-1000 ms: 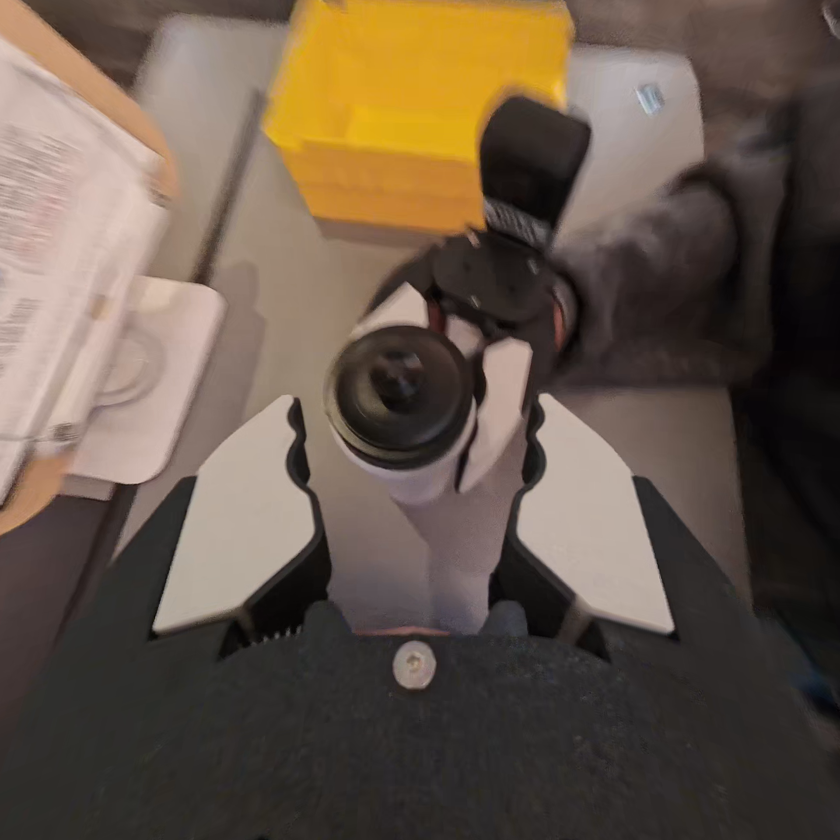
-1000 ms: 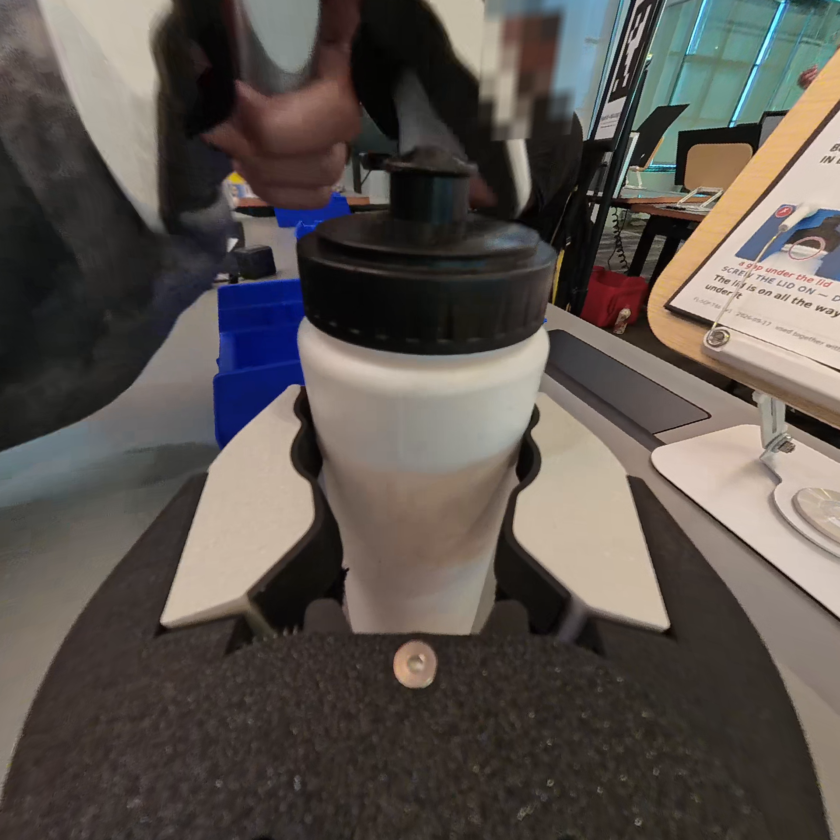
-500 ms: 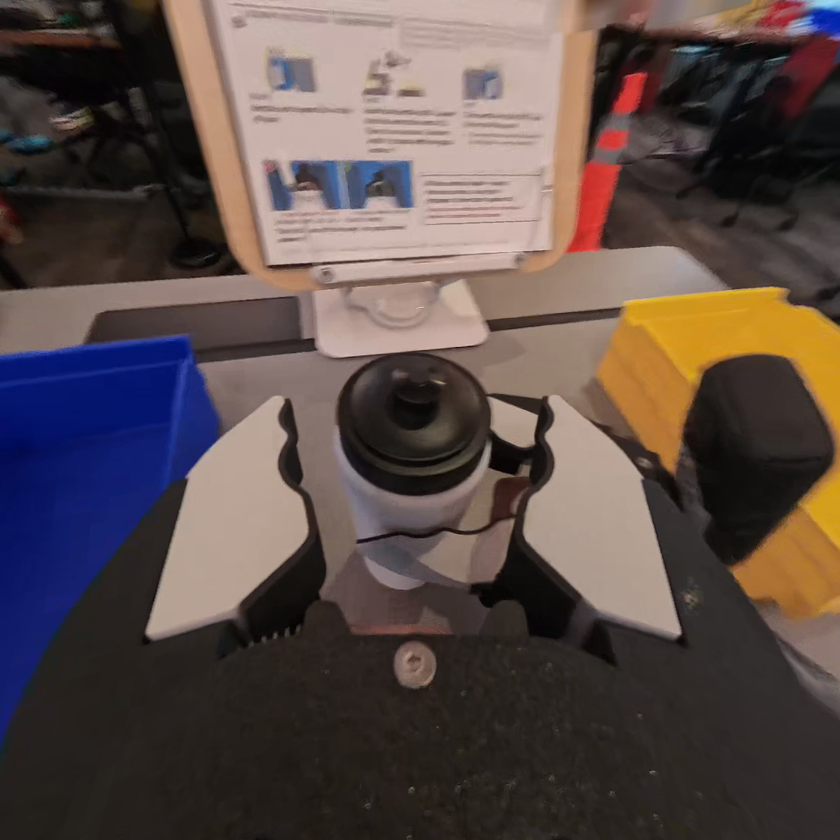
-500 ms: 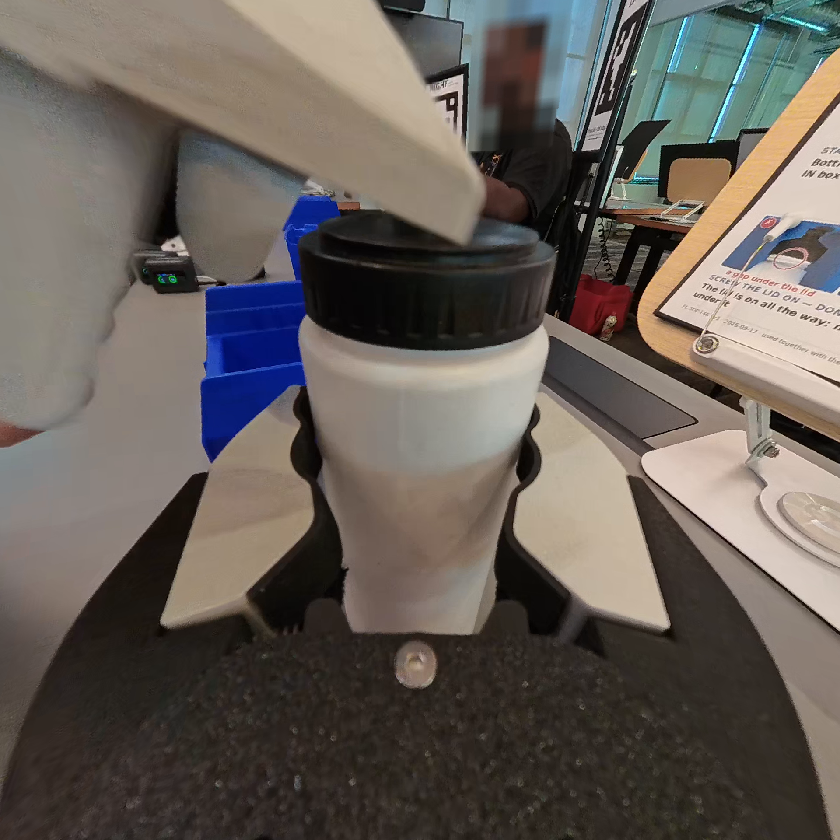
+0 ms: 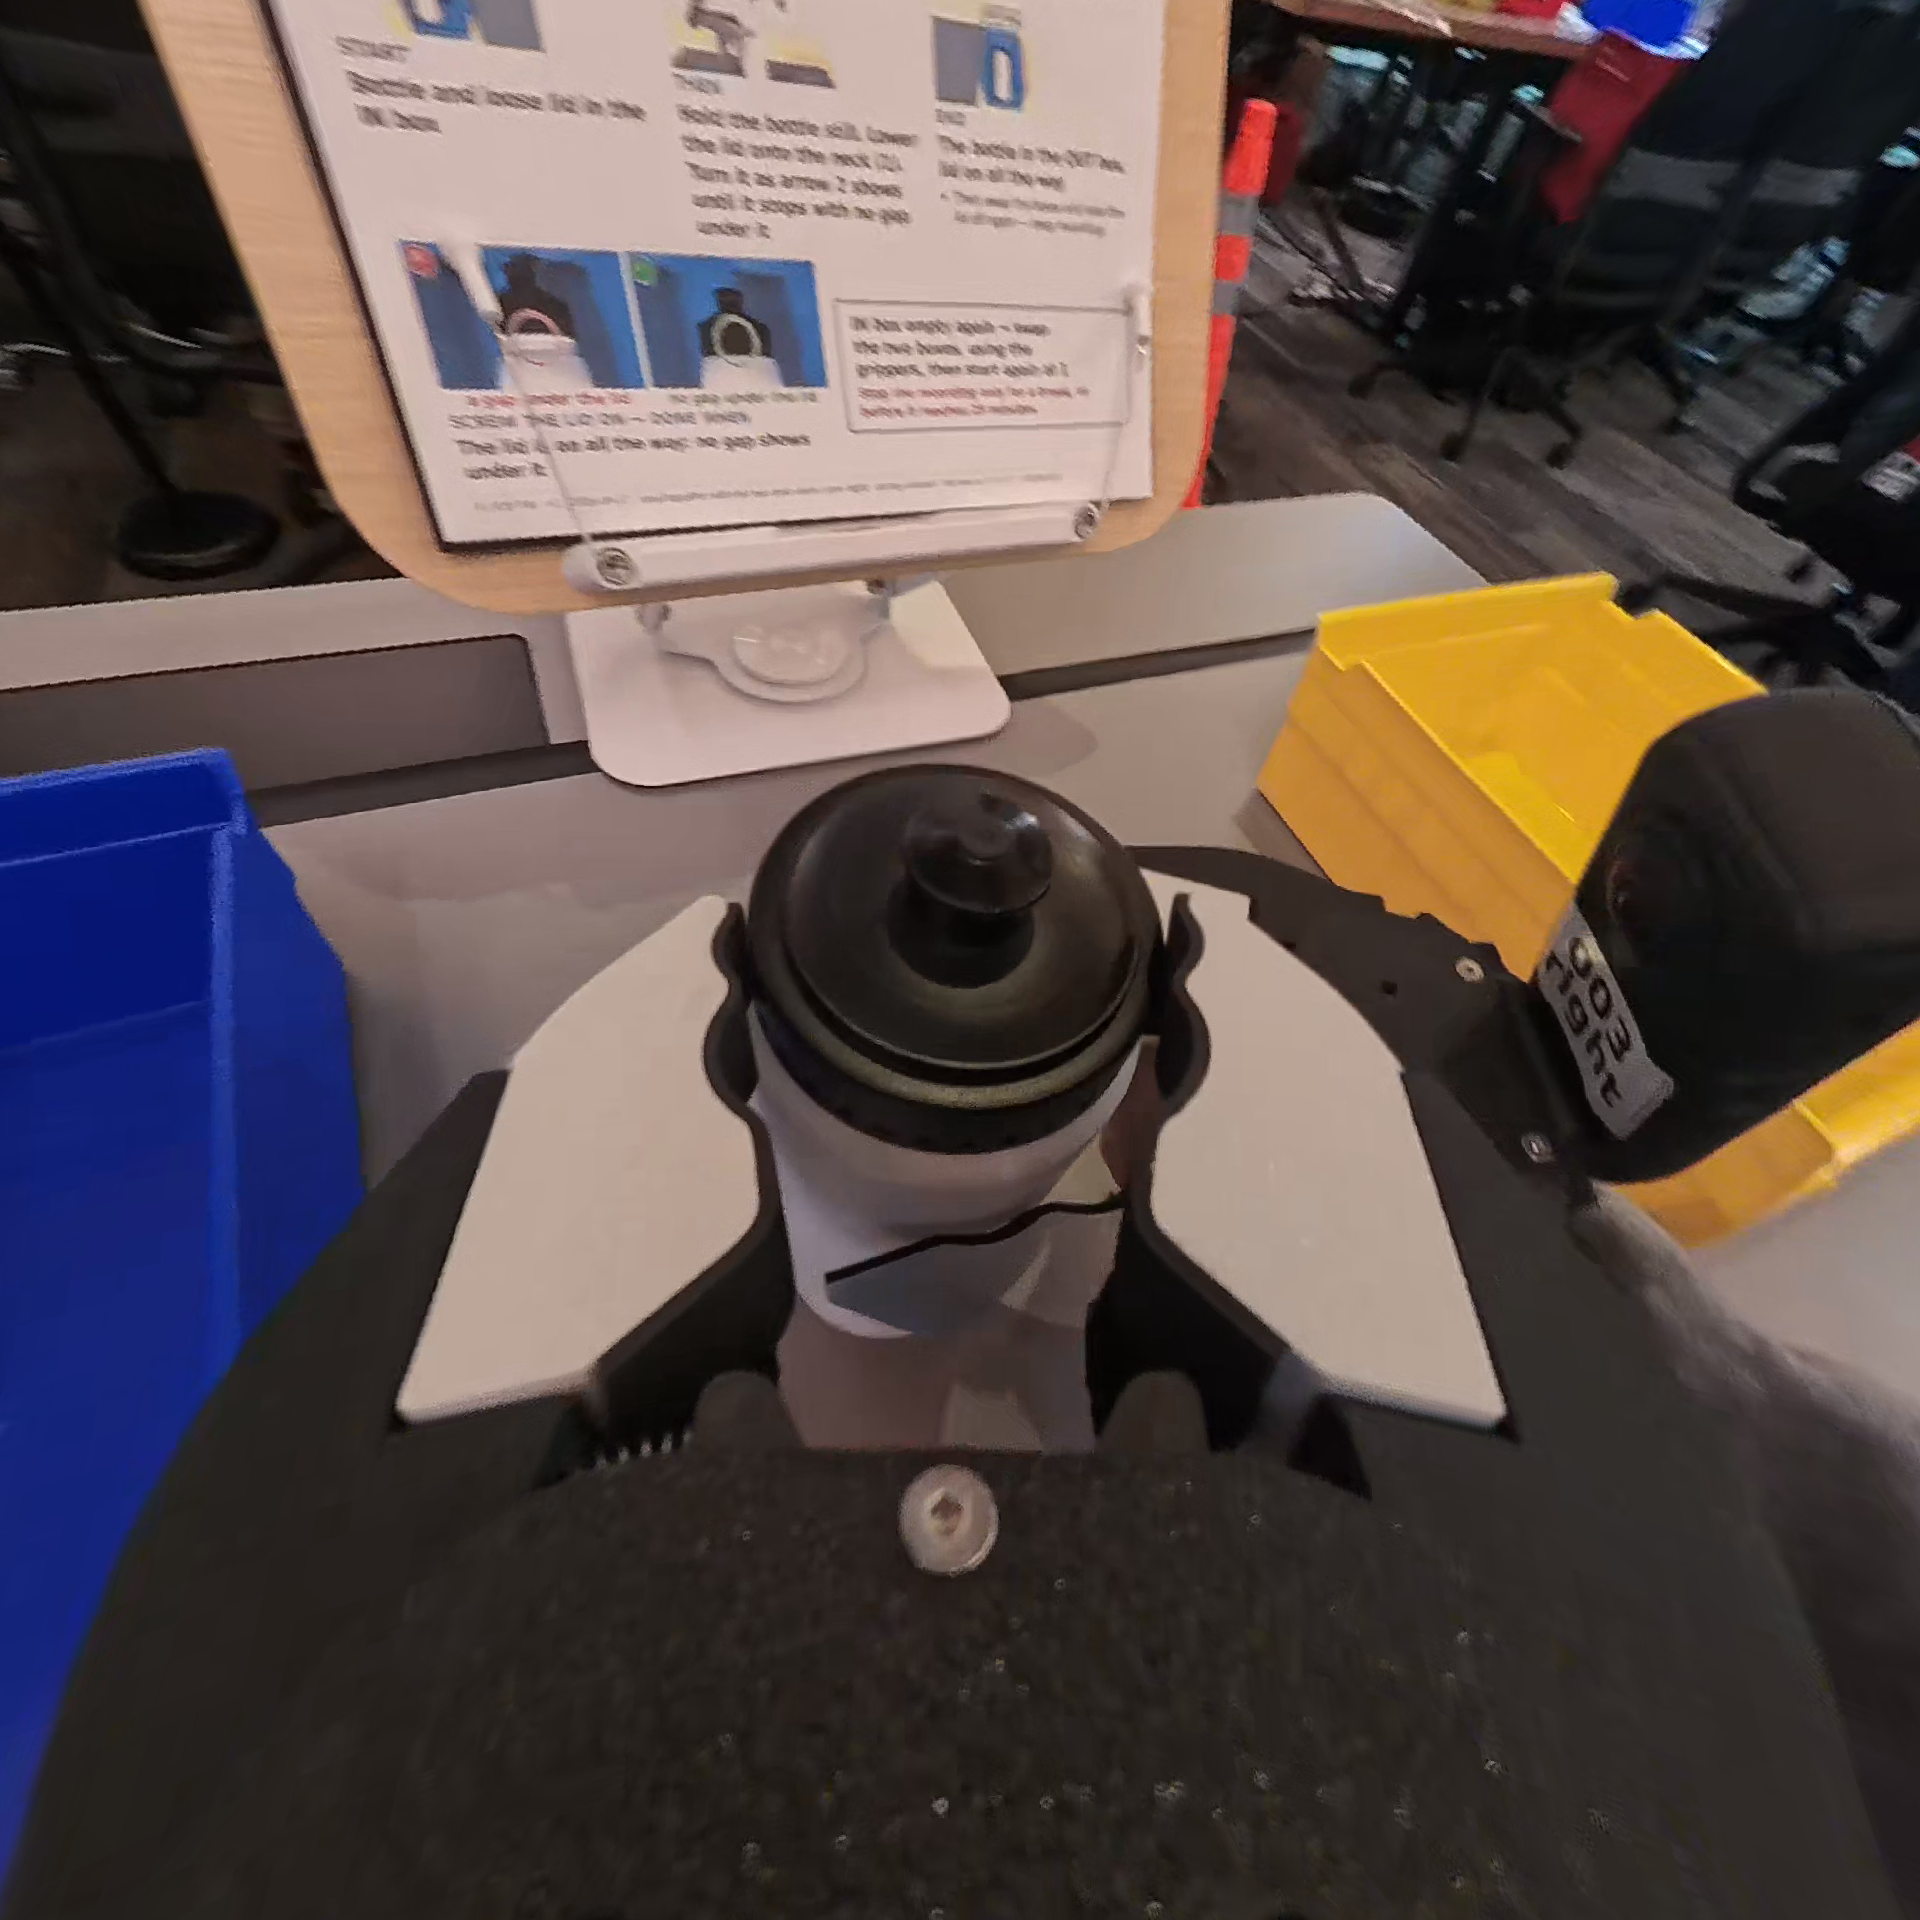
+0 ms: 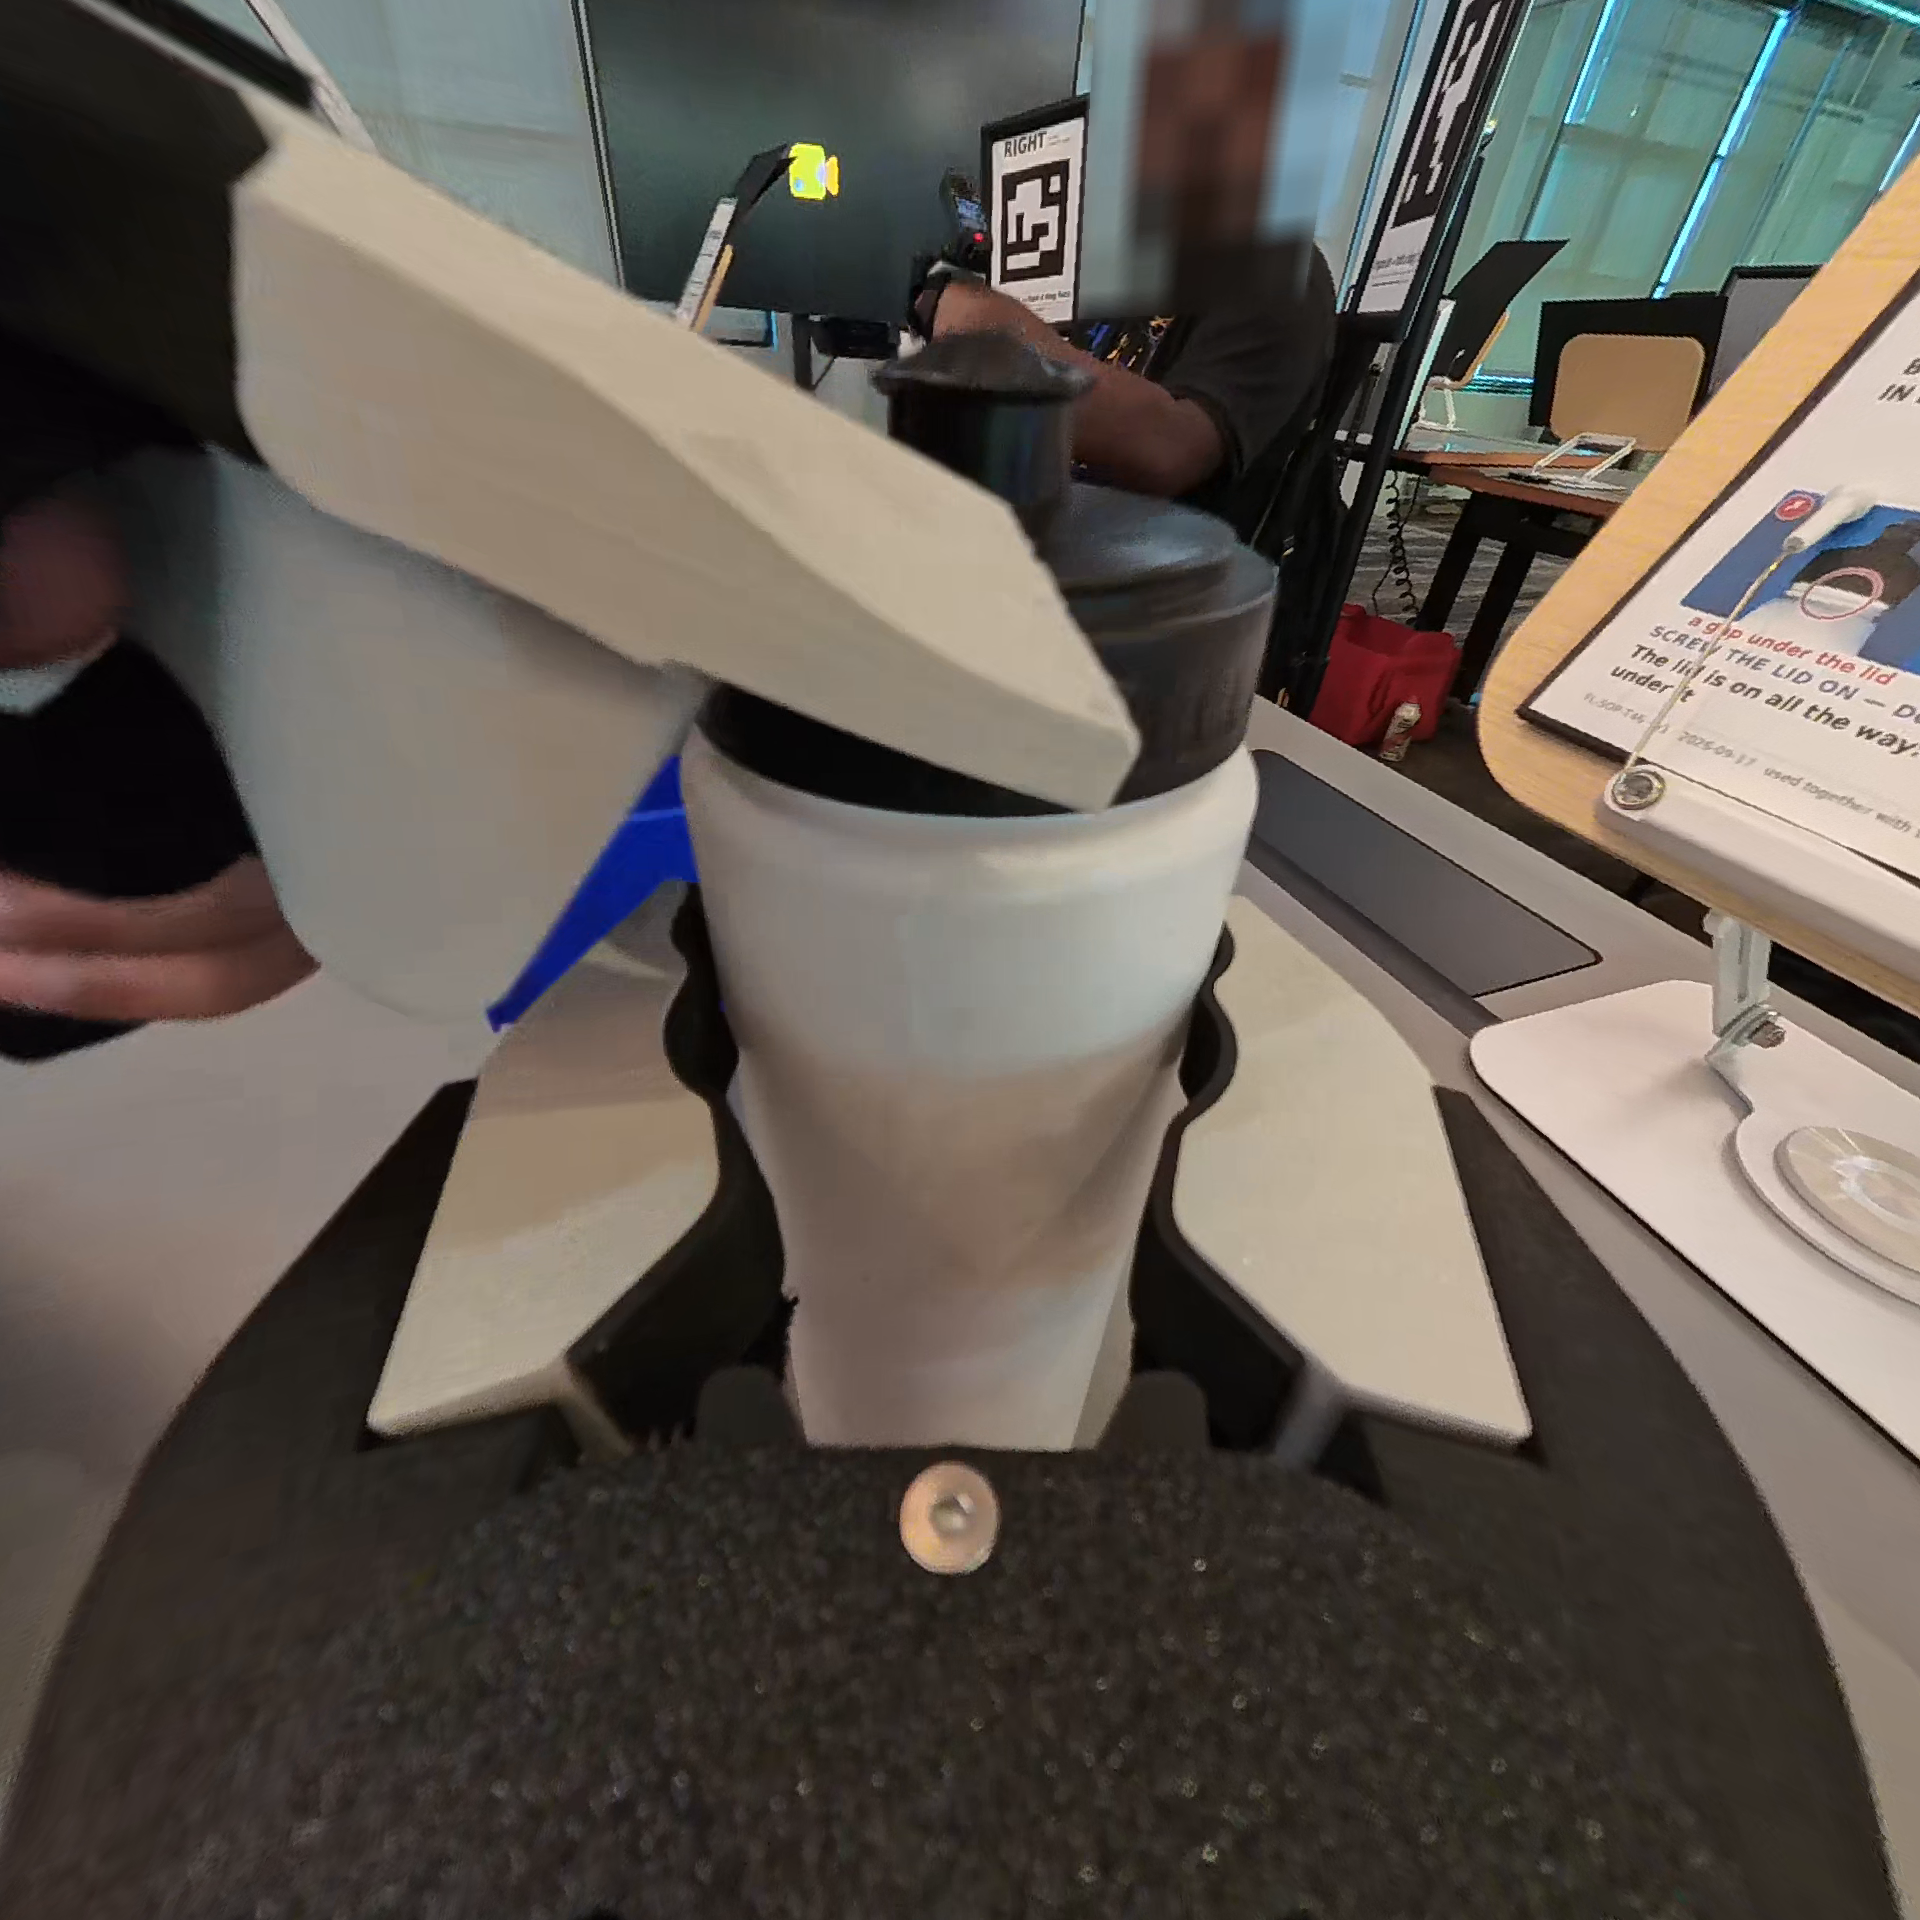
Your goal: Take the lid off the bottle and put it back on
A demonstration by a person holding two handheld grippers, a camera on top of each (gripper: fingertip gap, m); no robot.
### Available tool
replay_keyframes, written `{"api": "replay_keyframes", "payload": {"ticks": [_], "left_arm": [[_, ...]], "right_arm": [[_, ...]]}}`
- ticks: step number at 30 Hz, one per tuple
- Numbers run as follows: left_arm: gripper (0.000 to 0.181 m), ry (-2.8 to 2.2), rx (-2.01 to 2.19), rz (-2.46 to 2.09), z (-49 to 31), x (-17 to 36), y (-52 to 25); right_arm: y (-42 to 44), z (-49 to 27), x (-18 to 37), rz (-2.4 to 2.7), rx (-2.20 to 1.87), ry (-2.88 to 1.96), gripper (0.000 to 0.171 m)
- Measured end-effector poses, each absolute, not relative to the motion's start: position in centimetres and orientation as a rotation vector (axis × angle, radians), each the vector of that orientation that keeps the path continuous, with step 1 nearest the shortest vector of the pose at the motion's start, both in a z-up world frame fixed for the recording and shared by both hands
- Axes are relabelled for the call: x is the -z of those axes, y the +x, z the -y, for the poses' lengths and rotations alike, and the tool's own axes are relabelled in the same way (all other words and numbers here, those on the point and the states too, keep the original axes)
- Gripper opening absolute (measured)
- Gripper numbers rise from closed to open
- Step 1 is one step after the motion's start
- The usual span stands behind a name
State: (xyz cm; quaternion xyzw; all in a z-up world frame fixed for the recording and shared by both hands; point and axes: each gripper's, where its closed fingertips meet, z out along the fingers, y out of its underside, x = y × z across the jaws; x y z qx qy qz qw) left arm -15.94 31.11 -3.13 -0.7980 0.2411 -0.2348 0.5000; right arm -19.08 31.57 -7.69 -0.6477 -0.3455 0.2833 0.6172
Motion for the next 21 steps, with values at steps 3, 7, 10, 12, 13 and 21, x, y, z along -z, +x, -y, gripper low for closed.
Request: {"api": "replay_keyframes", "payload": {"ticks": [3, 7, 10, 12, 13, 21], "left_arm": [[0.076, -1.912, 0.626, -0.739, -30.7, 3.2, -15.8], [0.076, -1.906, 0.715, -0.985, -30.3, 3.4, -15.8], [0.076, -1.885, 0.772, -1.184, -30.2, 3.5, -15.8], [0.076, -1.872, 0.789, -1.324, -30.0, 3.7, -15.8], [0.076, -1.863, 0.794, -1.4, -29.9, 3.7, -15.8], [0.075, -1.698, 0.762, -1.992, -29.5, 4.1, -16.6]], "right_arm": [[-19.2, -31.5, 7.6, 0.799, -0.647, -1.48, 0.086], [-19.2, -31.5, 7.7, 0.806, -0.65, -1.481, 0.086], [-19.2, -31.5, 7.7, 0.802, -0.653, -1.482, 0.086], [-19.2, -31.6, 7.7, 0.799, -0.656, -1.484, 0.086], [-19.2, -31.6, 7.7, 0.798, -0.657, -1.483, 0.086], [-19.2, -31.6, 7.7, 0.791, -0.642, -1.493, 0.086]]}}
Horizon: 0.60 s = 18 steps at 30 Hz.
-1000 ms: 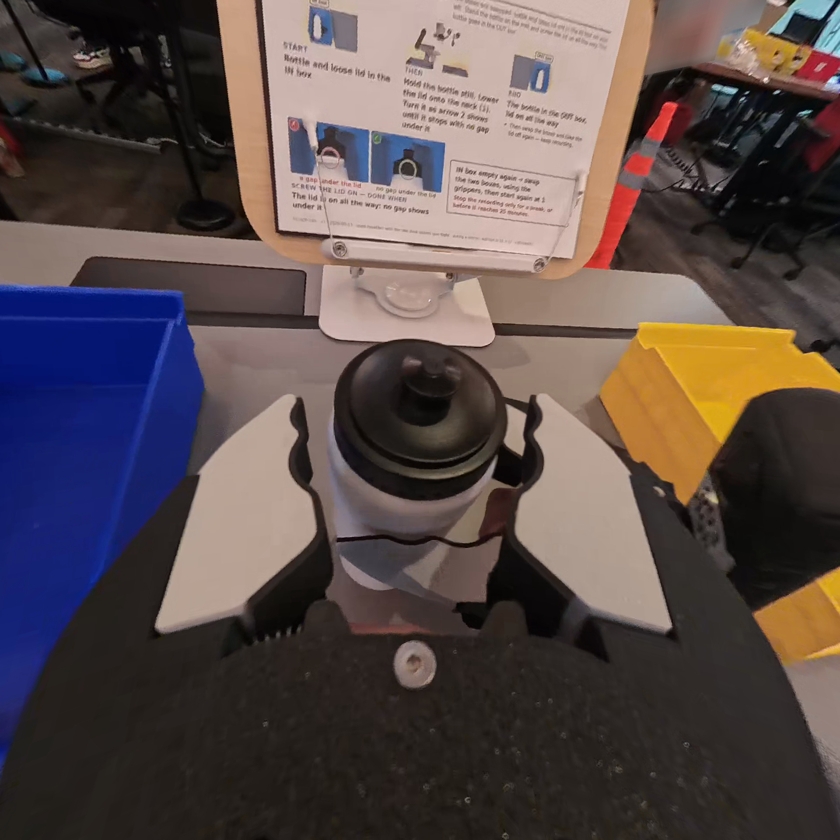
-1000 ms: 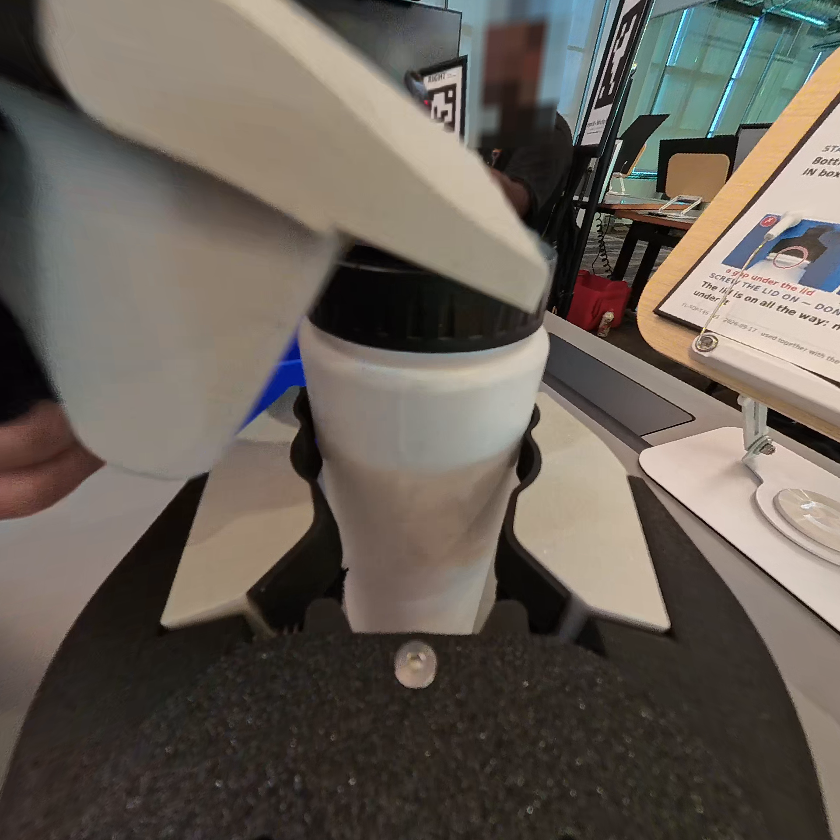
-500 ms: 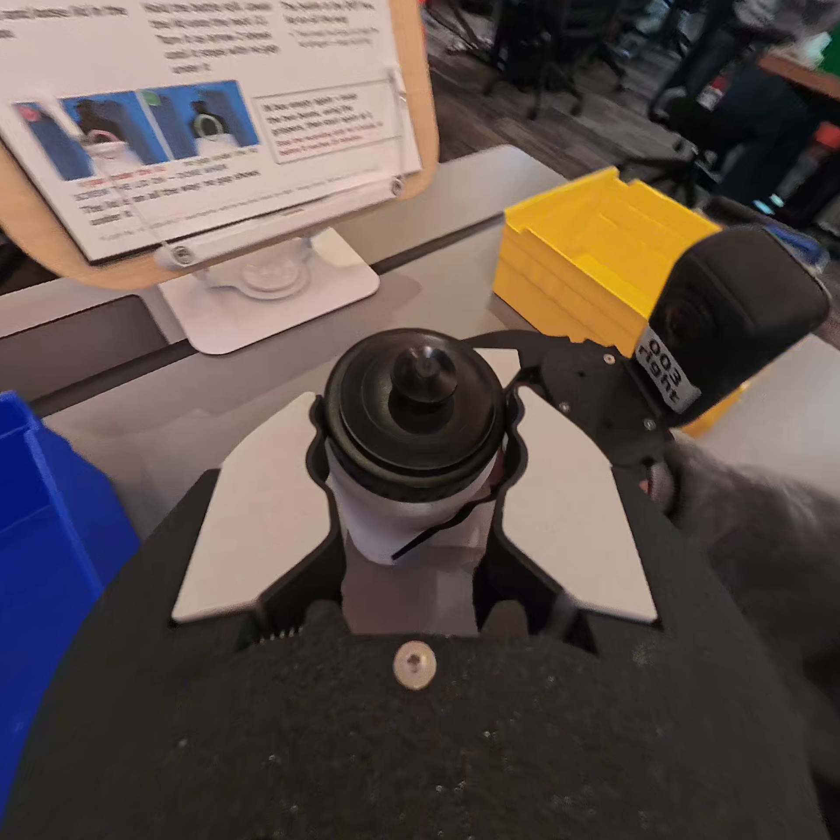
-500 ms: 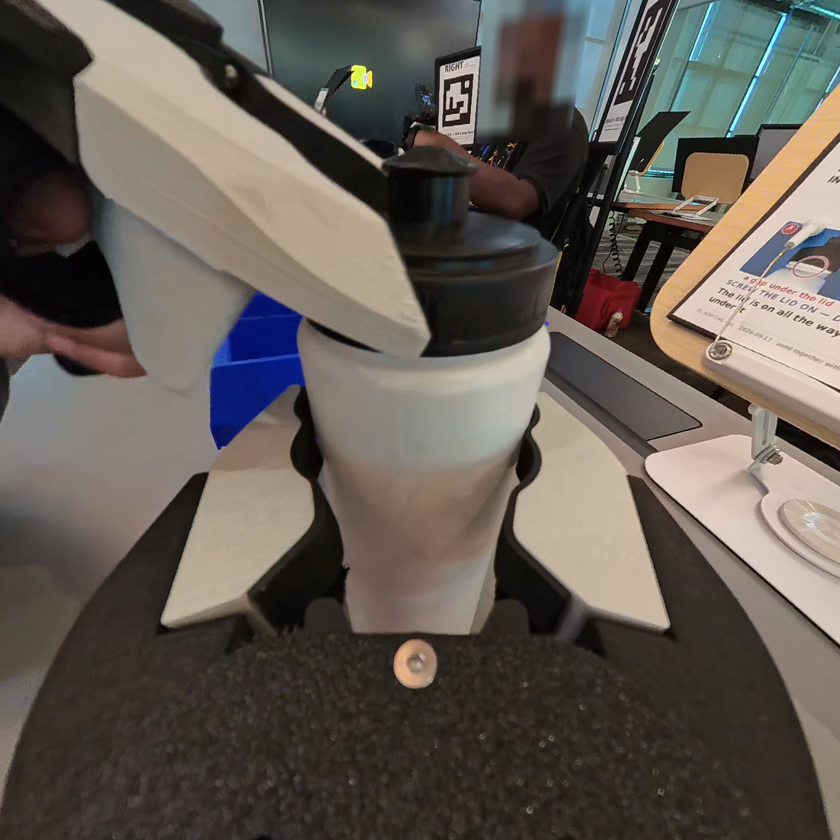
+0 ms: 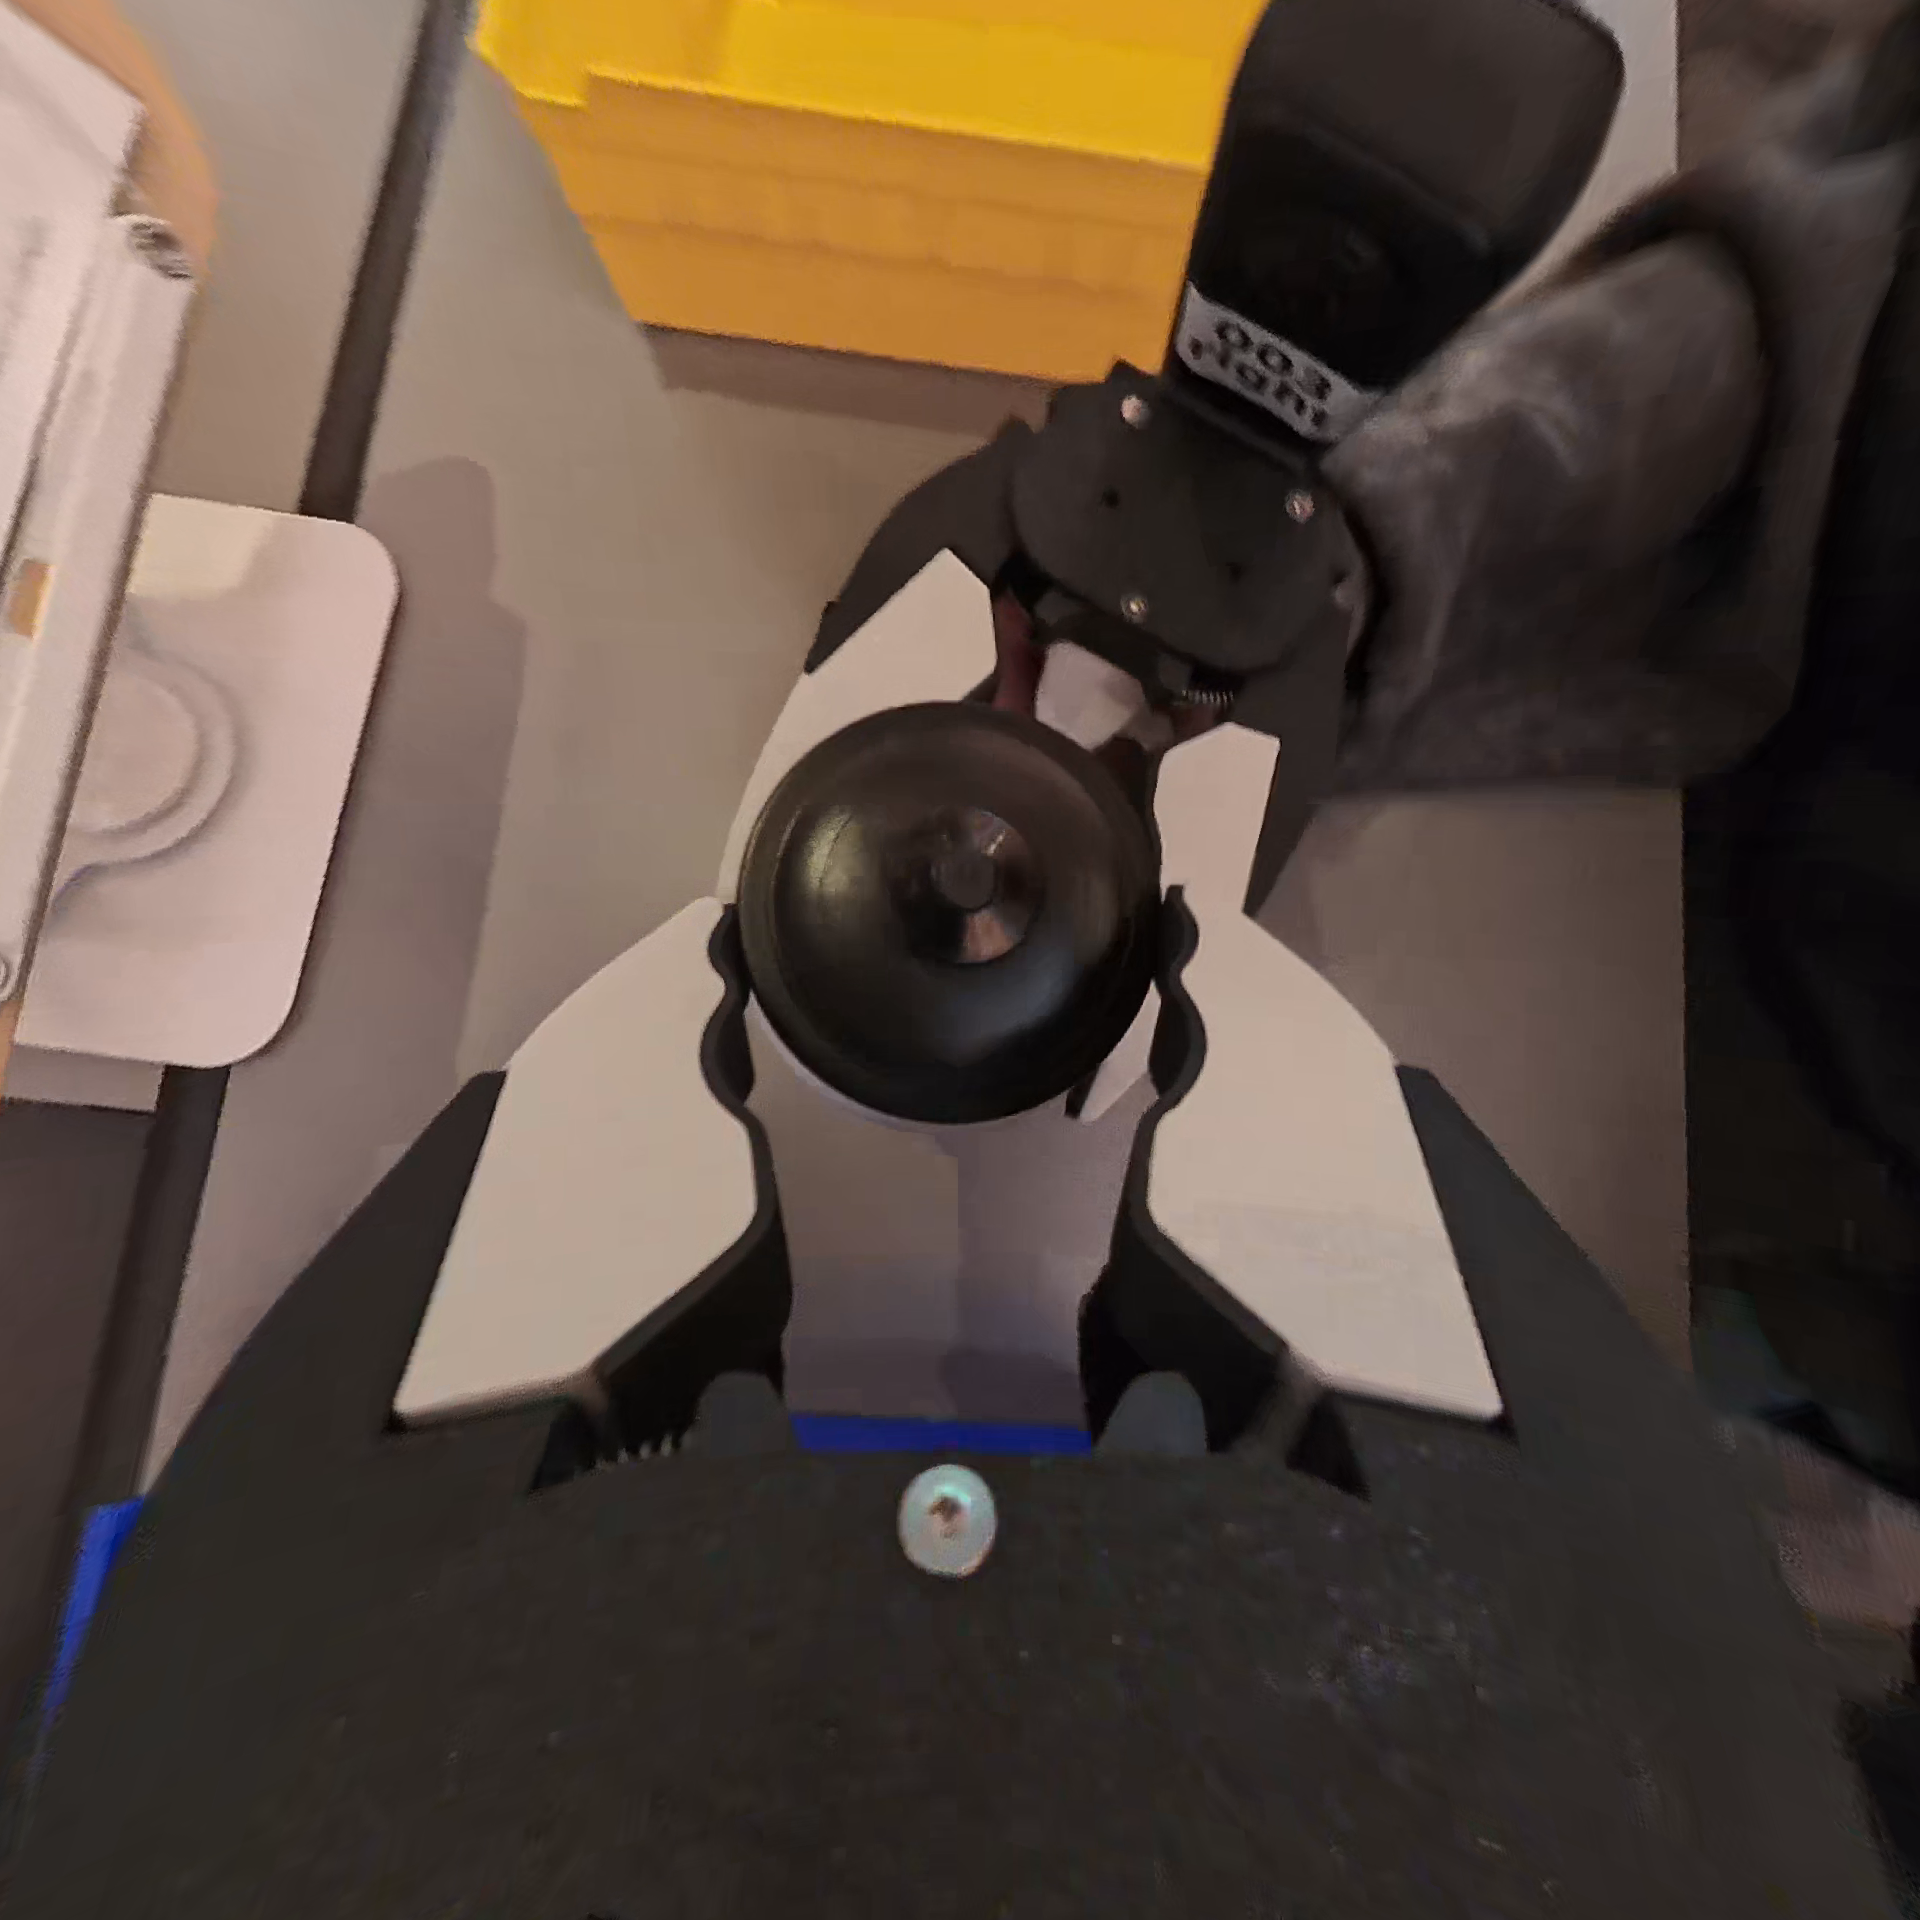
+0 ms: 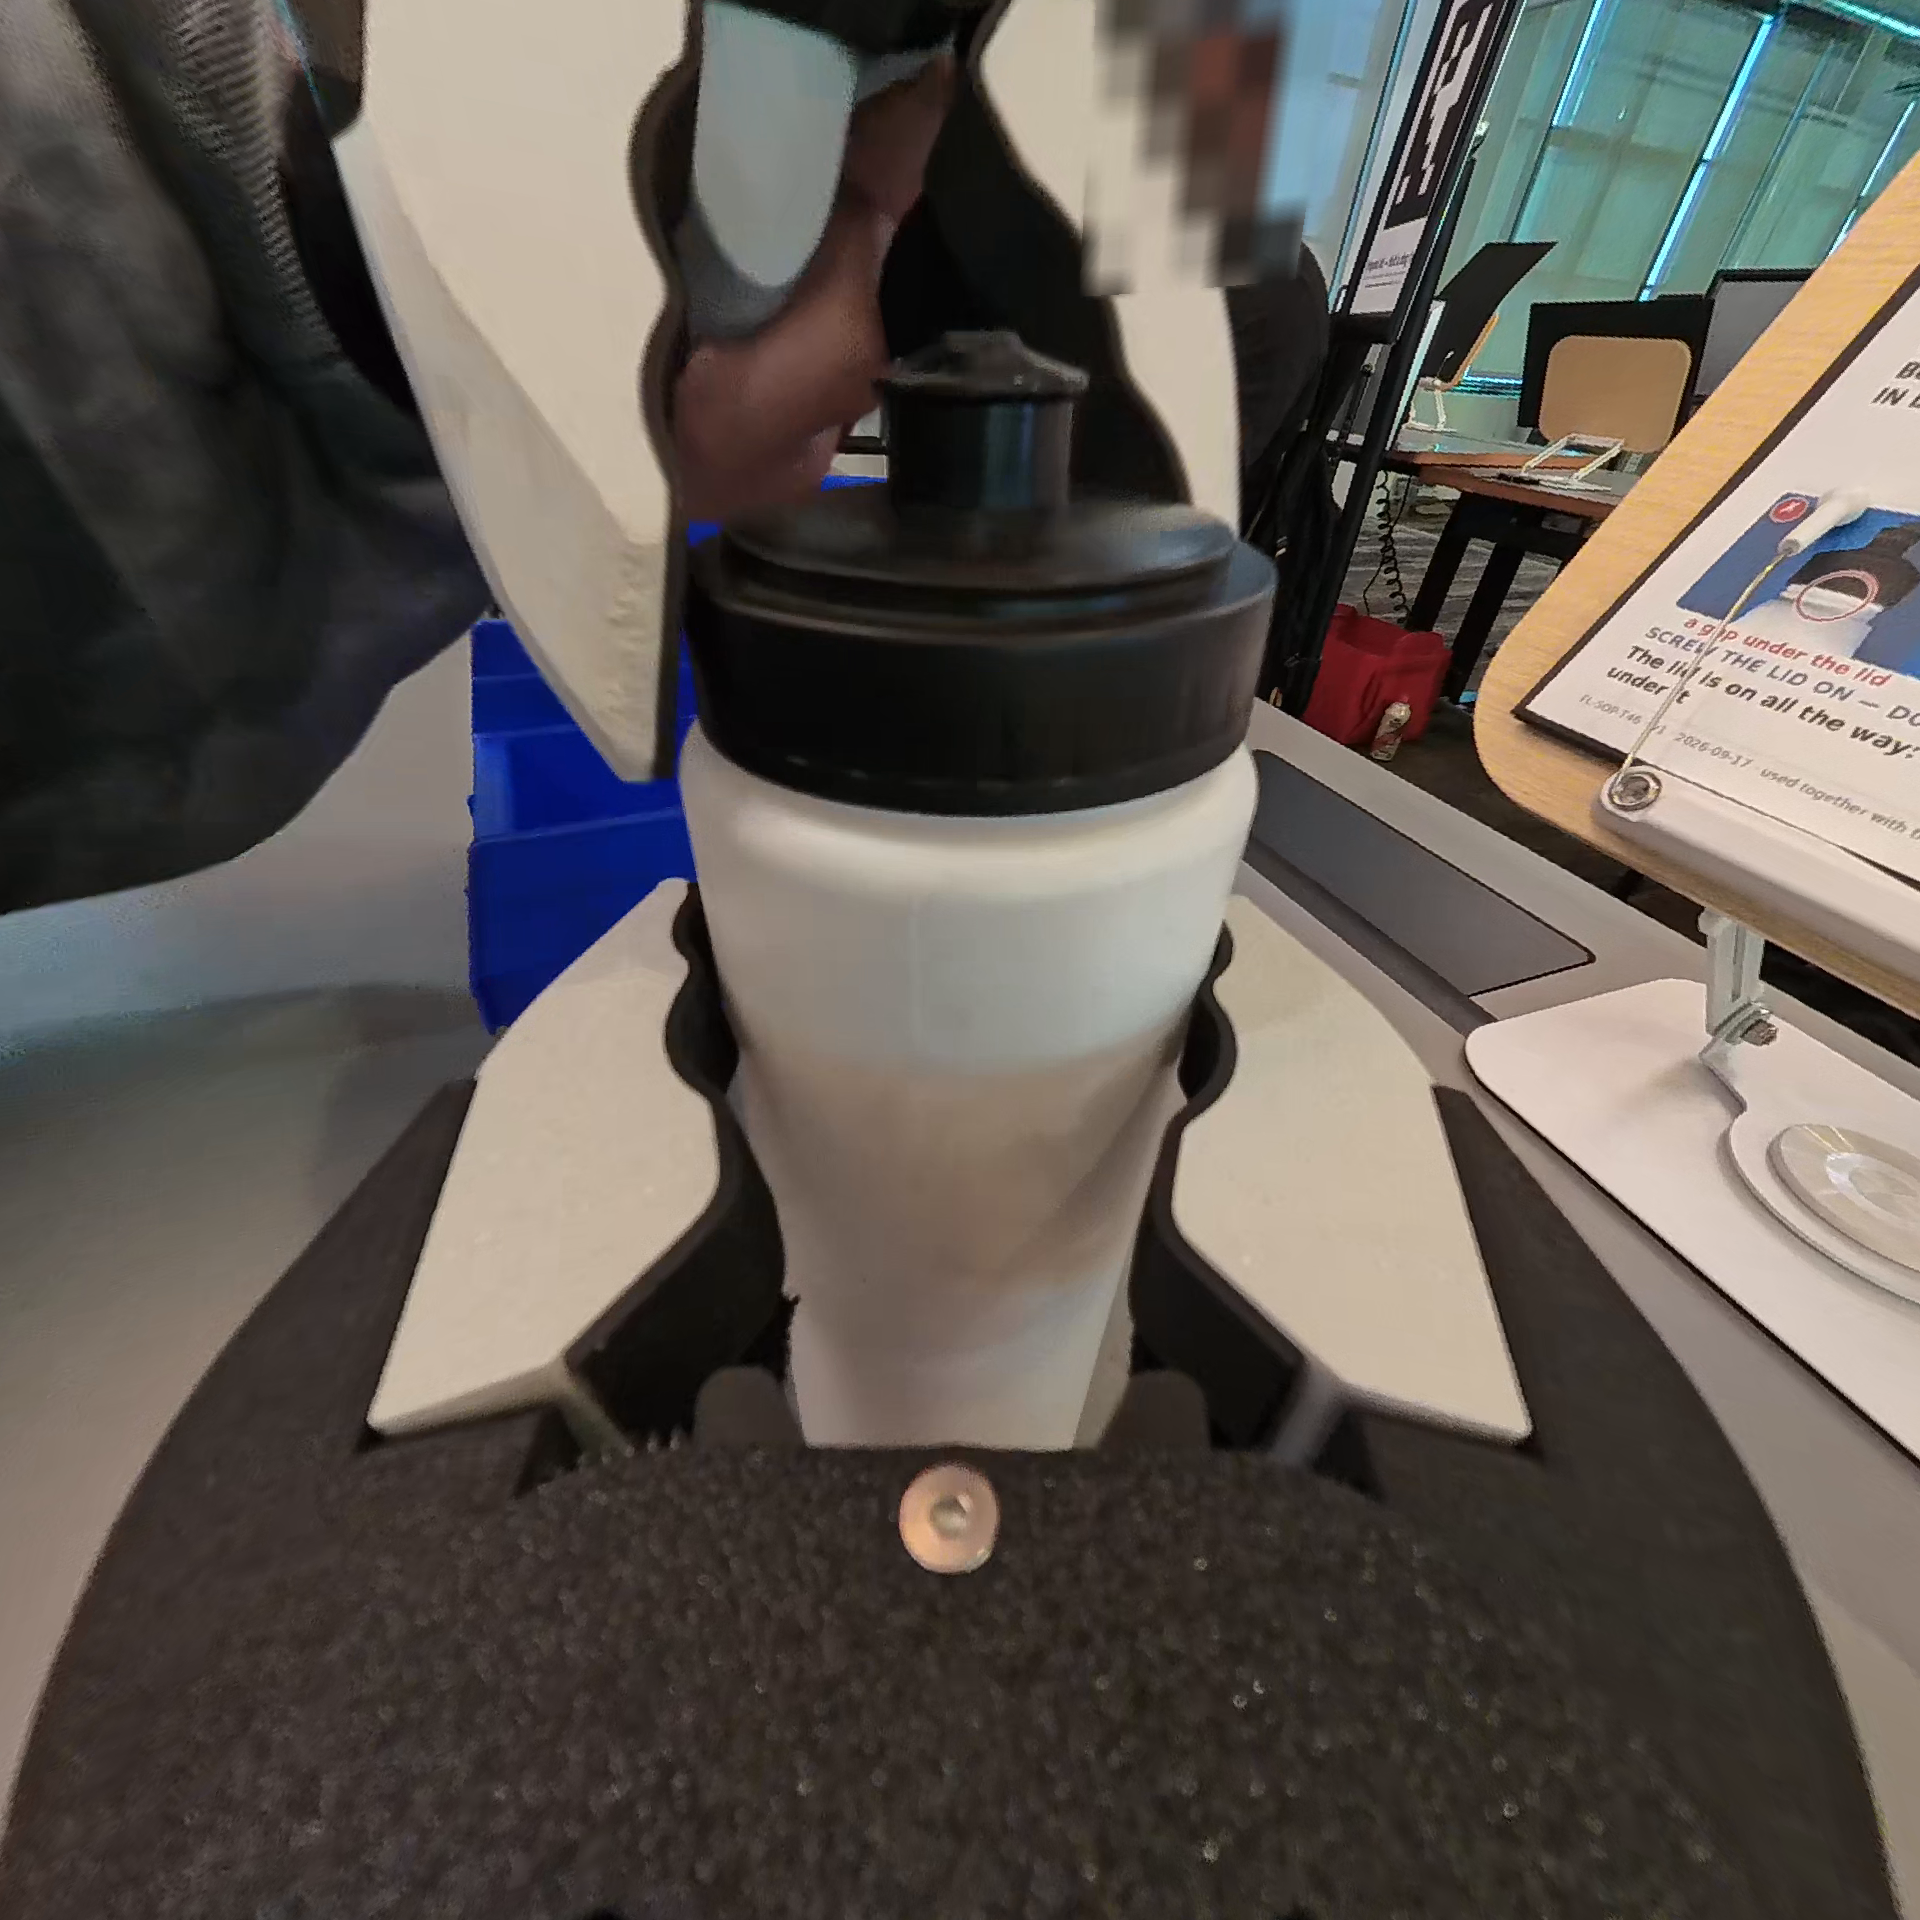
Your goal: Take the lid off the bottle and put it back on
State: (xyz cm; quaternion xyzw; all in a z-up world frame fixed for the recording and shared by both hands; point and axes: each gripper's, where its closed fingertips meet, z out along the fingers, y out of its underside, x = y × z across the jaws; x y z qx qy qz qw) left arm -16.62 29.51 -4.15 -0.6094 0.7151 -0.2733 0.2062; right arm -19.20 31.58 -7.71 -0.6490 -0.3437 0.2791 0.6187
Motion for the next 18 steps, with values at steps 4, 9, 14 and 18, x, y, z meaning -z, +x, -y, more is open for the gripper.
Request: {"api": "replay_keyframes", "payload": {"ticks": [4, 9, 14, 18], "left_arm": [[0.075, -1.594, 0.718, -2.239, -29.6, 4.29, -16.78], [0.075, -1.421, 0.706, -2.472, -29.67, 4.36, -16.98], [0.075, -1.388, 0.747, -2.514, -29.84, 4.36, -16.6], [0.075, -1.454, 0.82, -2.395, -29.68, 4.28, -16.57]], "right_arm": [[-19.1, -31.65, 7.72, 0.785, -0.649, -1.495, 0.086], [-19.06, -31.71, 7.73, 0.776, -0.647, -1.5, 0.086], [-18.77, -31.89, 7.73, 0.759, -0.661, -1.507, 0.086], [-18.87, -31.83, 7.71, 0.763, -0.666, -1.503, 0.086]]}}
